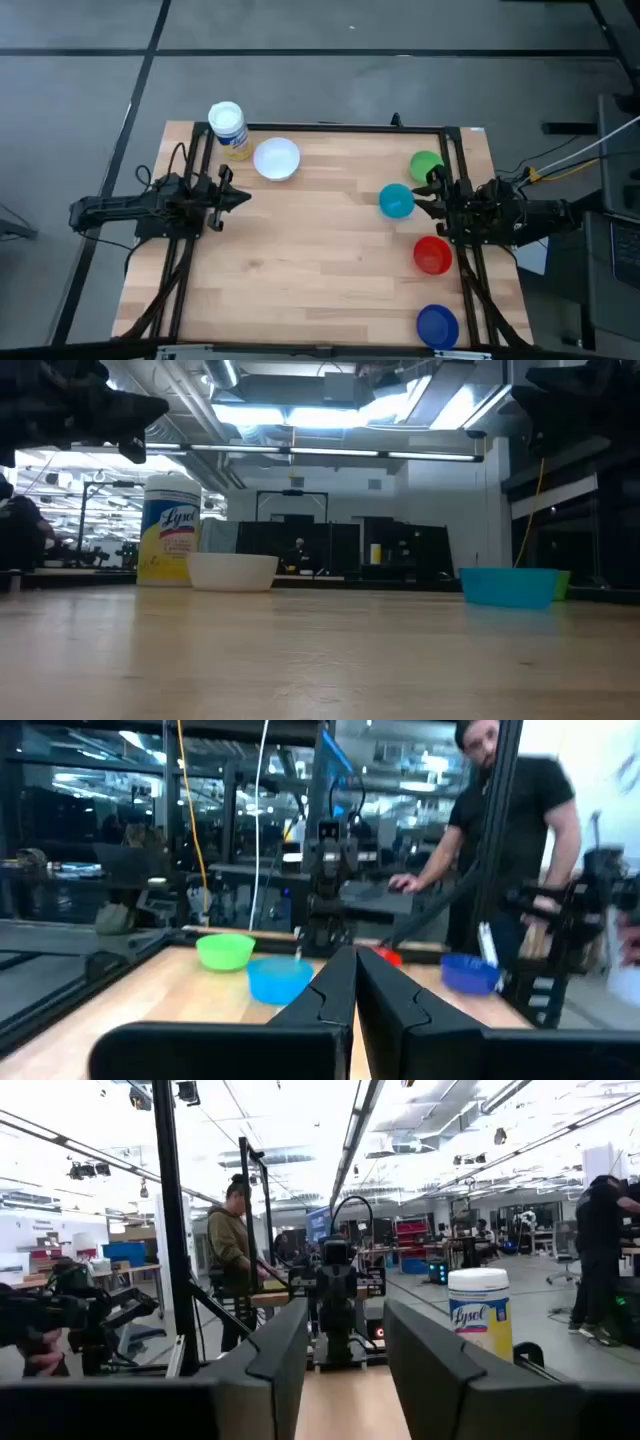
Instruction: Nest bowls inside each other
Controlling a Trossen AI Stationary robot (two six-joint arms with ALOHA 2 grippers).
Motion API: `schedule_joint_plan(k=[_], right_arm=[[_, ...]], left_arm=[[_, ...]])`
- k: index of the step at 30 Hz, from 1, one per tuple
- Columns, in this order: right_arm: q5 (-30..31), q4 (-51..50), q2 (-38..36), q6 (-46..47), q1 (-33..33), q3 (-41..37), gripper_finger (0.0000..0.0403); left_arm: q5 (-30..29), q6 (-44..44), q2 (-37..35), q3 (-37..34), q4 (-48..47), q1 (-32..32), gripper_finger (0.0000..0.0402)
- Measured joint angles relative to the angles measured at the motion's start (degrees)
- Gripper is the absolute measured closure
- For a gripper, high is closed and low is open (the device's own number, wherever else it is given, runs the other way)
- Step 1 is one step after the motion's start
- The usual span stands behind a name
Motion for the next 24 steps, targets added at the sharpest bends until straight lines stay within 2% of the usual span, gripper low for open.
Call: schedule_joint_plan(k=[7,9,14,19,21,24], right_arm=[[0.0,2.74,-0.01,1.43,0.0,0.0,0.0268],[0.52,3.85,0.01,1.12,0.0,-0.04,0.0265],[9.86,7.77,0.01,10.77,0.0,-0.04,0.0262],[20.94,8.58,-0.01,13.25,0.0,-0.04,0.0271],[24.97,8.5,-0.01,16.2,0.0,-0.04,0.0276],[25.91,7.94,0.08,16.96,-0.01,-0.04,0.0284]], left_arm=[[-0.36,-4.54,0.06,0.01,0.67,0.0,0.0389],[-2.25,-7.07,0.04,0.02,0.67,-0.02,0.039],[-12.62,-16.87,0.09,0.0,0.56,0.0,0.0398],[-19.52,-27.47,0.17,0.01,-4.2,0.0,0.0397],[-20.09,-31.27,0.21,0.0,-8.12,0.0,0.0392],[-19.32,-34.2,0.77,0.01,-11.99,-0.01,0.0387]])
